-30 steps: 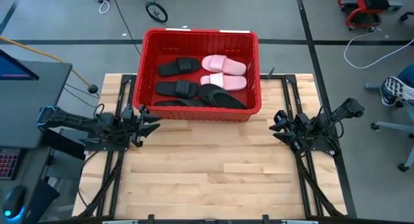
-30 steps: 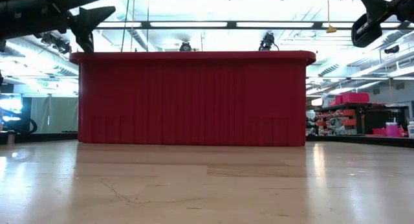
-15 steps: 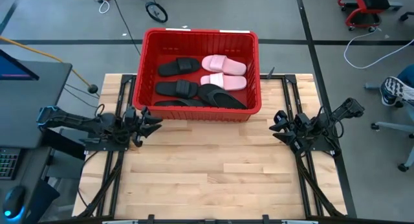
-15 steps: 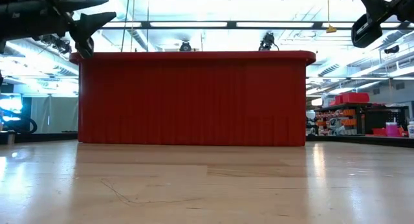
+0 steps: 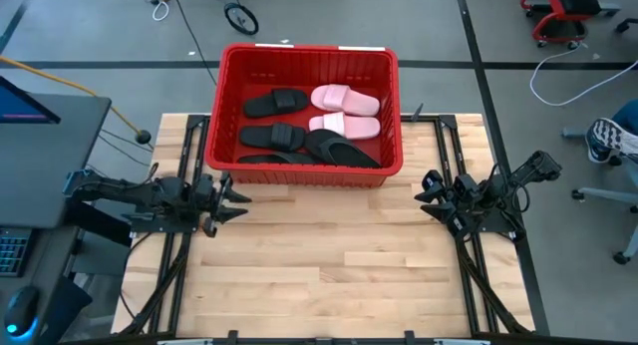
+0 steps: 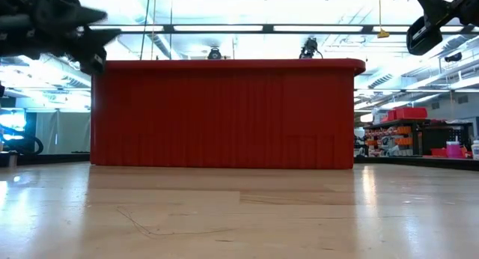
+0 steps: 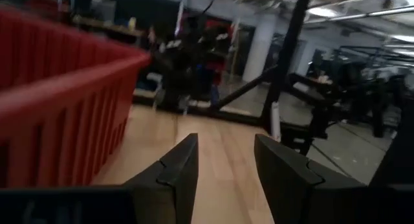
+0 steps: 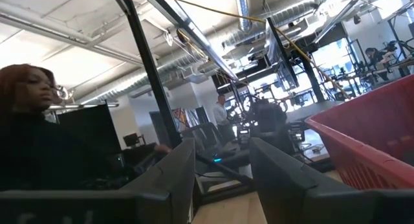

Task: Pick and place slides into bin
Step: Return to Home Position

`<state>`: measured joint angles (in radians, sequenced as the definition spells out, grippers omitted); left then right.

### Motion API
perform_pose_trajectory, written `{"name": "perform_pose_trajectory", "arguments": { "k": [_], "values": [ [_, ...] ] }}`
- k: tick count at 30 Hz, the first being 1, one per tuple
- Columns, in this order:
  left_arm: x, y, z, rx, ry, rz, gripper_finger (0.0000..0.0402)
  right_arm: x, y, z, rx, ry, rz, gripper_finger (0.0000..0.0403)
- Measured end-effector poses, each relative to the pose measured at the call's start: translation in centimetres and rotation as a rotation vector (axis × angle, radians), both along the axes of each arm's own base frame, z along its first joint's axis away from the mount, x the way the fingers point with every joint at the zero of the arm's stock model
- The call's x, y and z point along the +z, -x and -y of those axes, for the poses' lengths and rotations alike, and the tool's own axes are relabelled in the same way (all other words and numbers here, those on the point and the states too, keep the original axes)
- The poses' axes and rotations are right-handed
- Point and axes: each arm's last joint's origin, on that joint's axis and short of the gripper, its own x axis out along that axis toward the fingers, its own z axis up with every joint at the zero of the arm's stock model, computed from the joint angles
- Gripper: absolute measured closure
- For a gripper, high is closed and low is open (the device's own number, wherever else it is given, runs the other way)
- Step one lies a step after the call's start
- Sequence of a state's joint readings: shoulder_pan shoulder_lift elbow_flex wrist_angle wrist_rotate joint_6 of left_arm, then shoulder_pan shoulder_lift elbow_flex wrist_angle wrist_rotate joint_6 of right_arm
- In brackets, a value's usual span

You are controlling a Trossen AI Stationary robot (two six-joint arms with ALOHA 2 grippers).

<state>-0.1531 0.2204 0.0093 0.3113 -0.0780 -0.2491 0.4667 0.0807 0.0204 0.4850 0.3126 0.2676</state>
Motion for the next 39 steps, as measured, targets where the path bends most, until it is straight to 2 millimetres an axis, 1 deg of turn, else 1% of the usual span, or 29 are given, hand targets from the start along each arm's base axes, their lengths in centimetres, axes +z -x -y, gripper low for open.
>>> {"name": "perform_pose_trajectory", "arguments": {
  "k": [4,12,18,26,39],
  "values": [
    [0.4,0.5,0.1,-0.048,-0.057,0.053,0.0252,0.0,0.0,0.0,0.0,0.0,-0.001,0.0249],
    [-1.0,1.0,0.0,-0.059,0.009,-0.086,0.0262,0.0,0.0,0.0,0.0,0.001,-0.002,0.0249],
    [-0.9,1.2,0.0,-0.052,-0.085,-0.062,0.0255,0.0,0.0,0.0,0.0,0.001,-0.002,0.0249],
    [-0.8,1.3,0.0,-0.051,-0.089,-0.039,0.0244,-0.1,0.0,0.0,0.0,0.004,-0.007,0.0249],
    [-0.8,1.3,0.0,-0.051,-0.09,-0.04,0.0261,-0.1,-0.1,0.0,0.0,0.008,-0.015,0.0249]
  ]
}}
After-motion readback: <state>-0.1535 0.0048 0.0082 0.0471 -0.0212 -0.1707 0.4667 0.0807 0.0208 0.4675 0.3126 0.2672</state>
